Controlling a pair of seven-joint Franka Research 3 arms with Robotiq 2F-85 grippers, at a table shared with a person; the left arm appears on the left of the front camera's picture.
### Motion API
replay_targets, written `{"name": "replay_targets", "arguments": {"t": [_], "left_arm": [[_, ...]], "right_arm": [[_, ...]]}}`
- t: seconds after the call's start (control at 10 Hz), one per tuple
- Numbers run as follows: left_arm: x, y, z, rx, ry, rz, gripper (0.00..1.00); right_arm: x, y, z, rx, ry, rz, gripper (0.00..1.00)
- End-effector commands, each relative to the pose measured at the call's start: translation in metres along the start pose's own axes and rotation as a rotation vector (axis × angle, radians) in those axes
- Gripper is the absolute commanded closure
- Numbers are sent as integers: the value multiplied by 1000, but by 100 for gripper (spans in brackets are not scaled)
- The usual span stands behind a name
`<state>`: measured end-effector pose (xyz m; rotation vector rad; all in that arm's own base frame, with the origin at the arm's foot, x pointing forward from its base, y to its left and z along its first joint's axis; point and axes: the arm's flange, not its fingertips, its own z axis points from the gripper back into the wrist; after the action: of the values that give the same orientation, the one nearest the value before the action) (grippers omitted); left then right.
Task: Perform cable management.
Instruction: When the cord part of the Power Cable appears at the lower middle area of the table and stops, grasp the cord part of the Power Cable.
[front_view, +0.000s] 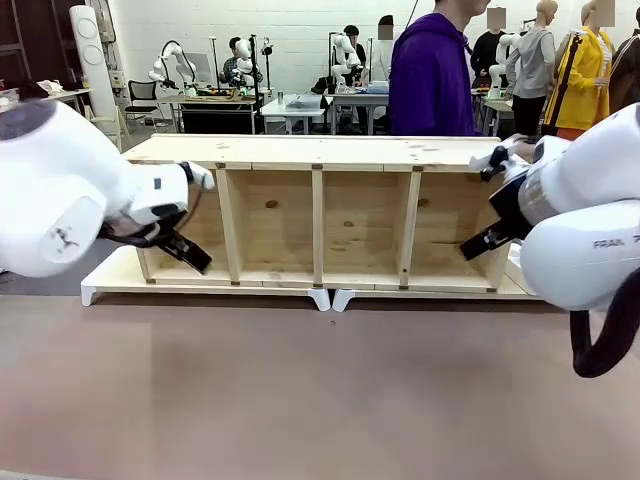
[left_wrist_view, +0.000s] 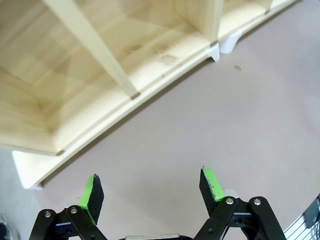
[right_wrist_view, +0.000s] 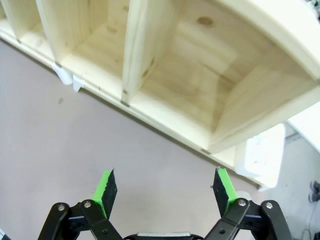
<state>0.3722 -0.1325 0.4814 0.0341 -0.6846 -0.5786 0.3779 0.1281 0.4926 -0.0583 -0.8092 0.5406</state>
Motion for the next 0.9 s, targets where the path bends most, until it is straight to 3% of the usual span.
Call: {"name": "replay_targets", "arguments": {"t": [0.0,0.4,0.8], "left_arm": [[-84,-18,52,86,-13,57,0],[-128,-25,115,186,-85,118,0],[-155,-28,140,240,-112,185,0]], "right_arm": [[-61,18,45,-49,-15,-12,0],[-84,11,113,-147,-95,-72,0],[-118,7,160,-260,-138,-168,0]]}}
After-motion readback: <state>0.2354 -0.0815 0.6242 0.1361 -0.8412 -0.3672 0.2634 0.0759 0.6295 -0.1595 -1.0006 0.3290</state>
